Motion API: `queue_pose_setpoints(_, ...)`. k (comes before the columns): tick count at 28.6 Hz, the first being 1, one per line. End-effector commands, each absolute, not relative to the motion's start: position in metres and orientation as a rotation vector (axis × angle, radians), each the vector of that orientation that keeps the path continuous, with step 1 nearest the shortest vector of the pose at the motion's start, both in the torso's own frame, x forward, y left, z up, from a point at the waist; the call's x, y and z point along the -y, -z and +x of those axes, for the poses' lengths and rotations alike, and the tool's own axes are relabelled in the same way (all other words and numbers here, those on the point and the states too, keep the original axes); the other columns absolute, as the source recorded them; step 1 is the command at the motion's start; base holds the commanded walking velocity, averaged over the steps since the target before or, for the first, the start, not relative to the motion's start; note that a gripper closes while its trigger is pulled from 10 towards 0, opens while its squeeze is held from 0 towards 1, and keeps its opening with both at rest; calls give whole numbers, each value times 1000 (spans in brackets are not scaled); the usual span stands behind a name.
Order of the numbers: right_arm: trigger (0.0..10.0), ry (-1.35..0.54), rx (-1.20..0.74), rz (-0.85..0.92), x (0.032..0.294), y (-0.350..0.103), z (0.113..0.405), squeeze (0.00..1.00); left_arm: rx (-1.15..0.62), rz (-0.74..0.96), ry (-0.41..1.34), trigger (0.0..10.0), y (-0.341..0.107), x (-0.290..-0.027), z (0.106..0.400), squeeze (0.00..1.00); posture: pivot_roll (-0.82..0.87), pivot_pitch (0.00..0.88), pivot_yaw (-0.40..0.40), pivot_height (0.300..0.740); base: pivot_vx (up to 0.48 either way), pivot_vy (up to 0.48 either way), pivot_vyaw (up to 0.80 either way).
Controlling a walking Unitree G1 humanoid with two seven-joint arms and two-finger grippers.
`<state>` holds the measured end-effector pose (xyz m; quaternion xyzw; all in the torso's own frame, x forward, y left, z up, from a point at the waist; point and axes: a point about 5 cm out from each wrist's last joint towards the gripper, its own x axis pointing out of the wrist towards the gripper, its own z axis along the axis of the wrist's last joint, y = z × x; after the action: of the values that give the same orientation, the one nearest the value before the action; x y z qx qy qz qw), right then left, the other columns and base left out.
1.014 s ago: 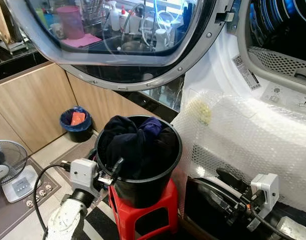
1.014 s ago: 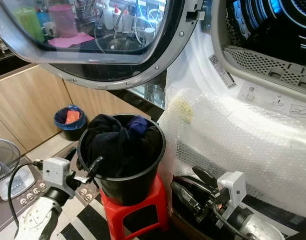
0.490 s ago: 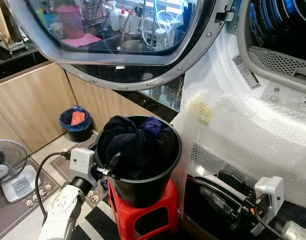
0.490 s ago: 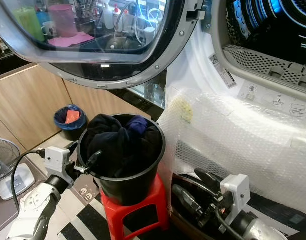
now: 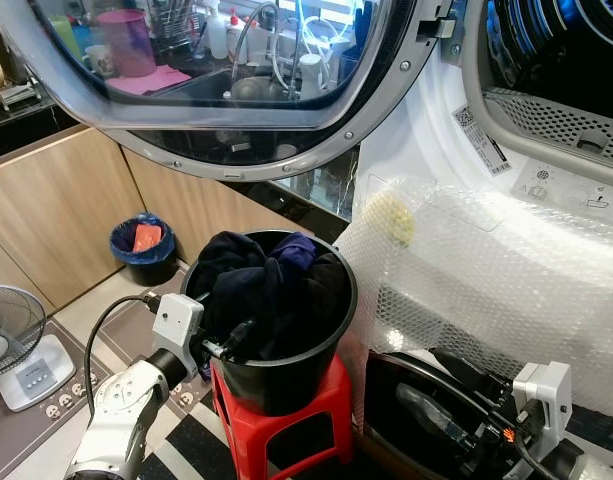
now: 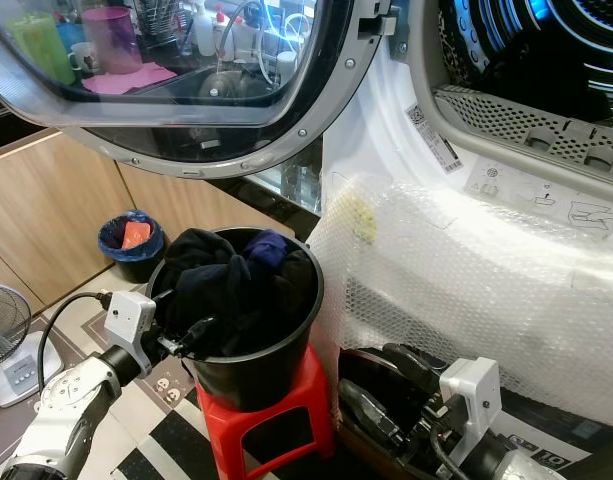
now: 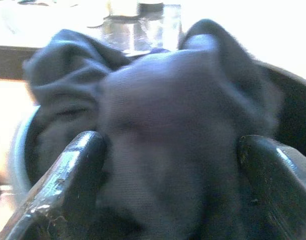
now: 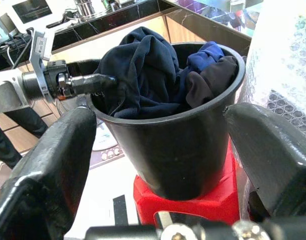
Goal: Clothes washing
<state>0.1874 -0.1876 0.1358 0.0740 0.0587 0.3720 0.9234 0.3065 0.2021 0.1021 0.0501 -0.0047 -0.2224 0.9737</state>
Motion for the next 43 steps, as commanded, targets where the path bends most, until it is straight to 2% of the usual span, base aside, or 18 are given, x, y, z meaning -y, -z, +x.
queue_pose_setpoints(1, 10000, -767, -117, 158, 186, -138, 185, 0, 4, 101, 411, 10000, -103, -214, 307, 0, -104, 138, 12, 740, 0, 0, 0)
queue_pose_setpoints(7, 10000, -771, -120, 163, 185, -139, 185, 0, 2, 102, 339, 10000, -110, -232, 313, 0, -95, 141, 10, 740, 0, 0, 0)
queue_pose_setpoints(13, 10000, -767, -121, 165, 185, -139, 185, 0, 8, 134, 345, 10000, -112, -236, 317, 0, -98, 147, 10, 740, 0, 0, 0)
queue_pose_setpoints(24, 10000, -749, -116, 166, 186, -142, 182, 0, -15, 211, 508, 10000, -115, -222, 323, 0, -111, 159, 15, 740, 0, 0, 0)
queue_pose_setpoints(34, 10000, -765, -103, 186, 177, -147, 180, 0, 4, 196, 668, 10000, -114, -190, 321, 0, -119, 184, 11, 740, 0, 0, 0)
queue_pose_setpoints(43, 10000, -750, -113, 194, 179, -151, 171, 0, -7, 182, 693, 10000, -115, -194, 323, 0, -136, 209, 13, 740, 0, 0, 0)
